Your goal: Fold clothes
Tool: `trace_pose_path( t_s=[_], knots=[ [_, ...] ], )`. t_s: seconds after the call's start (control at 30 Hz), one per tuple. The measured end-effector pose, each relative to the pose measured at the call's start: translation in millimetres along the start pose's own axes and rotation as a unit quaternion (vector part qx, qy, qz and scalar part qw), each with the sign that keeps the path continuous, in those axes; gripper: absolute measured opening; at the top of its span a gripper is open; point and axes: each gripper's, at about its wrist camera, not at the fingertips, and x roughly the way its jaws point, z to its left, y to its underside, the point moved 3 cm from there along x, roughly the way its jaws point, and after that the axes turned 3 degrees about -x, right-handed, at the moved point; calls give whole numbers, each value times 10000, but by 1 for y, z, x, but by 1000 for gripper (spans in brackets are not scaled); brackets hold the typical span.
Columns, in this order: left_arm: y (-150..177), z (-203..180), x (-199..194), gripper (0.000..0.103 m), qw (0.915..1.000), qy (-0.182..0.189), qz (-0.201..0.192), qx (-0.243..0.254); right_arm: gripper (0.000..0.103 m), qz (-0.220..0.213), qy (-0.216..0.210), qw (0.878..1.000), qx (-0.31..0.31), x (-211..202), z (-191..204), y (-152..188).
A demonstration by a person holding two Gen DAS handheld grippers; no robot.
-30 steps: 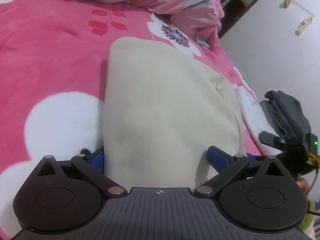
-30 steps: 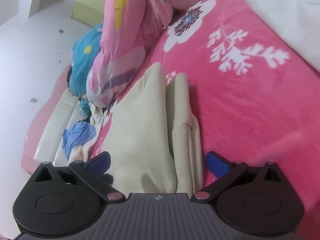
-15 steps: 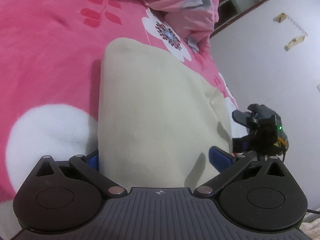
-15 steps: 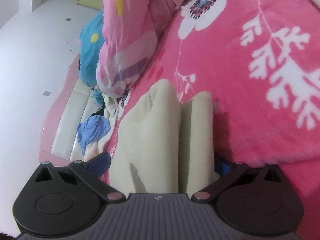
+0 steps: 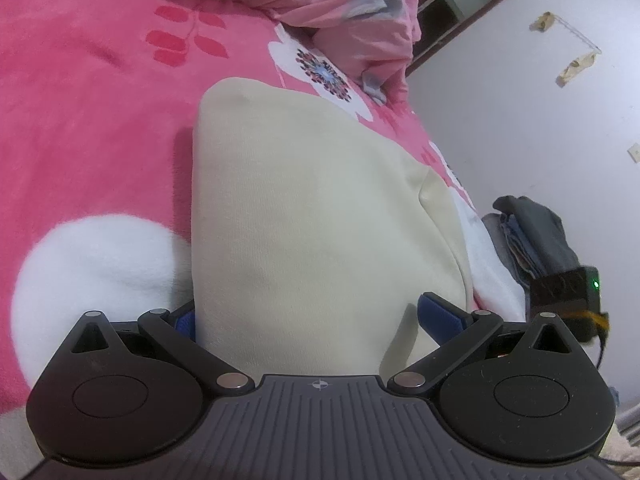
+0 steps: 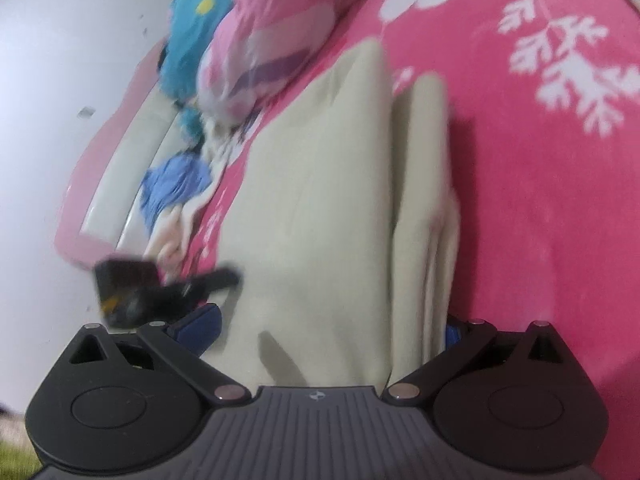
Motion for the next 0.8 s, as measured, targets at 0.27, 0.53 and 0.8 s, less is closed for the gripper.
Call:
trace_pose_path(
  t_s=[0.27,0.53,0.8],
  knots=[
    [2,1,-2,103,9999,102,-31,36,103,-45,-1097,9934,347,21,-10,-27],
    [6,-2,-4,100,9998,69,-140,121,95,-60,-1012,9946,222,26,-16,-37],
    [5,-20,-16,99,9991,363,-188,-76,77,-245,-511,9982,171,10,-15,-25]
  ],
)
